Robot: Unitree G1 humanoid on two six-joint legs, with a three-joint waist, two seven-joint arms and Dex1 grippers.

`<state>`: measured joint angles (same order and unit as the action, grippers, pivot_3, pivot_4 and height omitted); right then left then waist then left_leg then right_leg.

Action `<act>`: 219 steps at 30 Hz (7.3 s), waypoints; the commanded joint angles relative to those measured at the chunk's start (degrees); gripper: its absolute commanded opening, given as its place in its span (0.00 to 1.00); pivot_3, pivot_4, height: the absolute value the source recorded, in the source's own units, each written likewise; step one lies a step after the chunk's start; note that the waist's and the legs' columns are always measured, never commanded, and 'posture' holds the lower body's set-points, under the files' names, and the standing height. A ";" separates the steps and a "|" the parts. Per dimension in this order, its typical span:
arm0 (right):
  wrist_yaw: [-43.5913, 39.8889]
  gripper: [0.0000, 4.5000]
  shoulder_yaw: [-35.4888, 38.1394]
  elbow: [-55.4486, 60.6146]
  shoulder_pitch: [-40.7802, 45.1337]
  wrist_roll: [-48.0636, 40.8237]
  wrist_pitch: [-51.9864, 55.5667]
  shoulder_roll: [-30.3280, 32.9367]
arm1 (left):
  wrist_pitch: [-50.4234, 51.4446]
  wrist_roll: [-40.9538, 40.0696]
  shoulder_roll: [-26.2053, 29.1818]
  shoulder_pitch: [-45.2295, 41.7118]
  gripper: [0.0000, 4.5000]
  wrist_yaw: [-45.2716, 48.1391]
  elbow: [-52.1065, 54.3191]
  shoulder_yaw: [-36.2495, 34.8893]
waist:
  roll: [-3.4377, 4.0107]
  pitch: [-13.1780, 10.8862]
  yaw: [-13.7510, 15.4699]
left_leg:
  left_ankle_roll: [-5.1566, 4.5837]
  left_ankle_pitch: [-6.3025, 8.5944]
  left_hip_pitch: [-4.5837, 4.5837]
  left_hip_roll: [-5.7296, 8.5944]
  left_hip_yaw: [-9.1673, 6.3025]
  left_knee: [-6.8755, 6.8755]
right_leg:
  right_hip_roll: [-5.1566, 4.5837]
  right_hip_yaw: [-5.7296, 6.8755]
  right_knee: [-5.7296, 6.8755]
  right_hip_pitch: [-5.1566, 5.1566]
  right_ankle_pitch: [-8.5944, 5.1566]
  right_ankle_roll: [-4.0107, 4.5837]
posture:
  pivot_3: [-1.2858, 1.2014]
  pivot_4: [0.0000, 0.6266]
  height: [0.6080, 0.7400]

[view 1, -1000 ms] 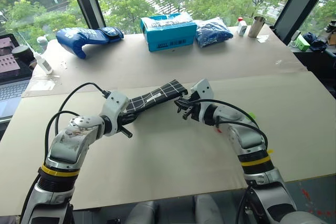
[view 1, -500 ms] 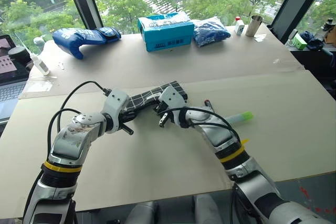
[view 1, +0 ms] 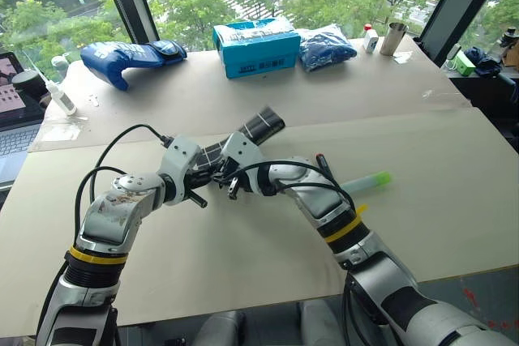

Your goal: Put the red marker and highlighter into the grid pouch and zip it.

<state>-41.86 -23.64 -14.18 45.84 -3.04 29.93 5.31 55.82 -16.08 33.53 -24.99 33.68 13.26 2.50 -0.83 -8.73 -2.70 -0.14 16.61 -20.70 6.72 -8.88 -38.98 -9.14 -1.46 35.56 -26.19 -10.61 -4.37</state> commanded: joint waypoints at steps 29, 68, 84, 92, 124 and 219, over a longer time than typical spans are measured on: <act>-23.62 0.49 25.75 2.57 -19.71 -5.80 -20.21 47.73 | -8.10 -5.32 10.97 0.77 0.00 17.31 1.87 0.38 | -0.10 -0.07 1.51 | -0.20 0.11 0.01 -0.29 1.36 -0.19 | -0.05 -0.02 -0.55 0.07 0.19 0.11 | 0.52 0.24 1.00; -34.85 0.49 5.80 -31.60 0.62 14.40 -48.03 41.18 | -6.08 -7.73 11.75 2.04 0.00 15.56 3.84 -1.23 | -0.23 -0.01 1.26 | -0.17 0.12 0.05 -0.65 1.40 -0.20 | 0.36 -0.02 -0.57 0.11 0.39 0.27 | 0.52 0.24 1.00; -36.04 0.22 18.62 -18.16 -1.28 -0.17 -29.70 40.94 | -5.85 -7.59 11.18 2.13 0.00 14.54 3.74 -0.95 | -0.40 0.01 0.57 | -0.05 0.31 0.71 -0.82 1.20 -0.19 | 0.64 -0.05 -0.67 0.86 0.42 0.31 | 0.52 0.24 1.00; -34.84 0.22 23.43 23.48 -10.23 -18.08 -5.05 42.51 | -6.24 -7.05 11.62 2.26 0.00 15.19 3.16 0.12 | -0.38 0.00 0.79 | -0.07 0.34 0.25 -0.91 1.17 -0.16 | 0.67 -0.29 -0.51 0.14 0.43 0.32 | 0.52 0.24 1.00; -23.23 0.22 6.09 27.23 -6.41 1.01 -2.53 40.73 | -5.39 -1.70 9.11 -0.35 0.00 10.26 4.42 7.27 | -0.43 -0.02 1.86 | -0.10 0.37 0.23 -0.77 1.45 -0.27 | 0.68 -0.46 -0.60 0.06 0.44 0.30 | 0.52 0.24 1.00; -11.25 0.99 8.27 6.97 6.22 11.71 -31.63 24.31 | 10.28 -12.52 0.66 -5.24 0.00 10.62 5.95 -4.30 | -0.43 -0.02 0.04 | -0.06 0.36 0.27 -0.74 1.38 -0.23 | 0.71 -0.51 -0.51 -0.02 0.46 0.31 | 0.52 0.24 1.00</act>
<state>-51.59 -19.51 -11.45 49.97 13.04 -3.09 28.94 65.43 -26.87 33.91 -29.46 44.06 17.57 -0.40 -1.26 -8.75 -2.66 -0.21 16.97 -20.42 5.96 -7.50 -39.21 -8.43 -1.98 35.06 -26.20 -10.16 -4.07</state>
